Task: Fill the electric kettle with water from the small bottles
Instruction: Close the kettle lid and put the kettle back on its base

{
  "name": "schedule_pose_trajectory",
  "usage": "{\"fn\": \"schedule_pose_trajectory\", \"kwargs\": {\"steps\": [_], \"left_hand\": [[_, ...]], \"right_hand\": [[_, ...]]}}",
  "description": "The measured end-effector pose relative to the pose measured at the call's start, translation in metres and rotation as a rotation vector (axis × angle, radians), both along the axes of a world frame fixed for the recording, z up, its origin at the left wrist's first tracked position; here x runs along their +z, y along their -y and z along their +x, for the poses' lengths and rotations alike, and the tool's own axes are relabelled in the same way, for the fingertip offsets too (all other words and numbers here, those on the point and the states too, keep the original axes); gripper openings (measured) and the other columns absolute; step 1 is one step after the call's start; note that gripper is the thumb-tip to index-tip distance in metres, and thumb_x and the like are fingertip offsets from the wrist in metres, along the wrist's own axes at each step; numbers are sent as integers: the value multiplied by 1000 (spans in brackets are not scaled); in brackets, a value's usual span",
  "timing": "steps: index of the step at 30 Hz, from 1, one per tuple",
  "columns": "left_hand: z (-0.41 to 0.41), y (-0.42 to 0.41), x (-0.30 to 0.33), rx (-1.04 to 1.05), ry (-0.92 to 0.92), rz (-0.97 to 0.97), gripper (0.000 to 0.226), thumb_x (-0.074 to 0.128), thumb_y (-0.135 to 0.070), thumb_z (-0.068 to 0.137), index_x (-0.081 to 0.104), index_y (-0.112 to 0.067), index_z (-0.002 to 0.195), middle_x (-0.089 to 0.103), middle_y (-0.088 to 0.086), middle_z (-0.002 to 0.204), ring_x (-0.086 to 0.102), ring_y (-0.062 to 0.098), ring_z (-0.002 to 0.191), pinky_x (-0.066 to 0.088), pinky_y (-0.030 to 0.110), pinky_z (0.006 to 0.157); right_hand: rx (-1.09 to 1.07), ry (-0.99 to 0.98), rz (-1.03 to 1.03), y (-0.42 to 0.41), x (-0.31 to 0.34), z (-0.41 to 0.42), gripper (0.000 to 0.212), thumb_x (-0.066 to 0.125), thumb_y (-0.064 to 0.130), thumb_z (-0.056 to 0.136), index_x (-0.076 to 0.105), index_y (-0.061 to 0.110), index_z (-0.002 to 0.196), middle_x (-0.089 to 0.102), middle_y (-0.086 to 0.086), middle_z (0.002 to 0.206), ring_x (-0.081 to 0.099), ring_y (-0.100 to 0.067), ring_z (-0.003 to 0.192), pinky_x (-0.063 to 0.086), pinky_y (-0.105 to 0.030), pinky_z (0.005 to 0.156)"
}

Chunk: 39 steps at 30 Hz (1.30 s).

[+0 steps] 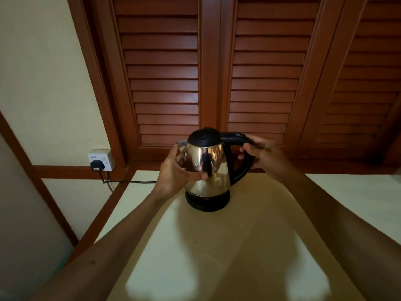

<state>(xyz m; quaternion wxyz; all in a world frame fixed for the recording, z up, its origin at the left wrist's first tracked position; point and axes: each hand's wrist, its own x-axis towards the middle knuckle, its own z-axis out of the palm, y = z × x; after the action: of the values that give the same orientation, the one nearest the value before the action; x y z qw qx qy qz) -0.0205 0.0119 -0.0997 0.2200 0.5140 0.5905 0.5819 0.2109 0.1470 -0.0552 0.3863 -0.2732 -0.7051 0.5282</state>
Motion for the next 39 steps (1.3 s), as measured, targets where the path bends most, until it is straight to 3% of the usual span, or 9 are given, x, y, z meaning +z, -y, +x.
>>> {"fn": "schedule_pose_trajectory", "kwargs": {"steps": [5,14,21,27,32,39], "left_hand": [[1,5,-1,-5,31,1,101,98,-8,47,49,-27,132,72,1,118,67,15,112,52,43,101],[12,9,8,82,-67,-28,96,99,-21,45,49,-37,126,69,-9,115,64,9,112,54,34,98],[16,7,8,122,-105,-23,101,98,-29,47,46,-30,134,65,-7,124,61,14,117,53,37,99],[21,7,4,171,-116,-13,102,98,-33,48,44,-28,134,63,-10,119,61,14,113,54,33,95],[15,6,8,138,-107,-39,103,98,-31,49,44,-27,137,63,-3,129,58,16,120,50,39,102],[3,6,9,1,-28,-56,104,101,-30,43,48,-36,133,68,-2,124,63,15,118,51,44,103]], "right_hand": [[-4,-3,3,4,-2,-1,34,52,8,95,60,30,120,66,-5,96,67,-23,91,56,-50,80],[-39,-35,-12,12,-7,4,35,51,9,96,60,35,118,67,-3,98,67,-24,97,55,-51,84],[-30,-24,-42,7,-5,3,37,49,8,96,55,21,131,66,-4,101,66,-21,96,54,-52,86],[-5,-8,-59,3,-1,1,37,49,10,97,53,21,132,66,-4,106,65,-23,103,53,-52,88],[-23,-15,-51,6,-4,2,40,51,10,95,52,20,134,65,-5,103,66,-22,99,54,-51,87],[-61,-58,-15,18,-12,7,34,54,12,95,59,28,124,66,-1,97,68,-21,94,55,-52,83]]}}
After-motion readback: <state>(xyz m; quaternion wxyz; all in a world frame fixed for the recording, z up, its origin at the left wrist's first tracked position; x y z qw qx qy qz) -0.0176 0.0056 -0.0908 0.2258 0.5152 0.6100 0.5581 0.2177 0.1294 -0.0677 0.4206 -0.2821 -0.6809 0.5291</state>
